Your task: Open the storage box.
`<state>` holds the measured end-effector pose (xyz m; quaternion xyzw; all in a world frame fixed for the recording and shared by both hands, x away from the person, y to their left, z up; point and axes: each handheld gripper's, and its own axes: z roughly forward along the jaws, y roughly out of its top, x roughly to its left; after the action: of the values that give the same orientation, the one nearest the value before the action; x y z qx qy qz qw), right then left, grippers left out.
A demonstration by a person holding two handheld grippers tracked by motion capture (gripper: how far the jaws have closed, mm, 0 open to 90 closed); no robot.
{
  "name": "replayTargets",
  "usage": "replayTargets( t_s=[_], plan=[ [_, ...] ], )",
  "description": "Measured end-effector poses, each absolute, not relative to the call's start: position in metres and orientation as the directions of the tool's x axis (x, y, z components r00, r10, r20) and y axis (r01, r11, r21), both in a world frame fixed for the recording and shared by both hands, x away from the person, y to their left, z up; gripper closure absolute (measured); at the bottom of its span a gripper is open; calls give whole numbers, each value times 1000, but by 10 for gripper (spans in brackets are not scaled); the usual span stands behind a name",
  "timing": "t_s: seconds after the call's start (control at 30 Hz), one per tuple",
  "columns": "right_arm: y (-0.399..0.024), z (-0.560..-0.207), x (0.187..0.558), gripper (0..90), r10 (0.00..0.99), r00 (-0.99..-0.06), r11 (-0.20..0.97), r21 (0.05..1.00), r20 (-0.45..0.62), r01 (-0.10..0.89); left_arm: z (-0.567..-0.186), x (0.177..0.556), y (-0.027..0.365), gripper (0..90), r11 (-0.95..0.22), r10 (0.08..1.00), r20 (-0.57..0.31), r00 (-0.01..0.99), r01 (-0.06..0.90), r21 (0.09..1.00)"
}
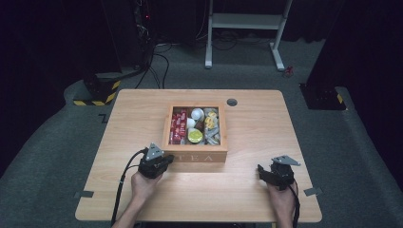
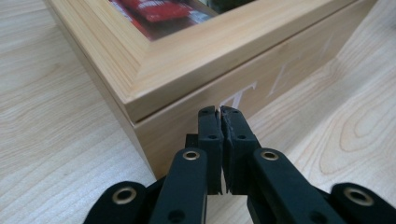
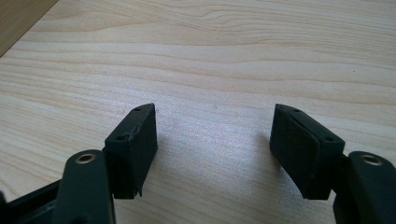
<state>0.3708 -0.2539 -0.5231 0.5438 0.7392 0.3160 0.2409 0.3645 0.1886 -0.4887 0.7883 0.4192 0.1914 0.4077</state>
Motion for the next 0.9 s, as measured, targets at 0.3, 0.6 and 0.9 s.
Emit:
replayTargets(
  t_s=[0.3, 0.6, 0.9],
  plan=[
    [-254, -523, 371, 322, 956, -294, 211, 730, -14, 651, -486, 365, 190, 896, -294, 819, -59, 571, 506, 811],
    [-254, -523, 371, 321, 955, -295, 212, 730, -15, 650, -479, 366, 187, 899, -298, 813, -55, 580, 496, 816],
    [-254, -523, 371, 320, 956, -294, 209, 729, -12, 651, -477, 367, 186, 900, -301, 816, -59, 576, 509, 806]
  ],
)
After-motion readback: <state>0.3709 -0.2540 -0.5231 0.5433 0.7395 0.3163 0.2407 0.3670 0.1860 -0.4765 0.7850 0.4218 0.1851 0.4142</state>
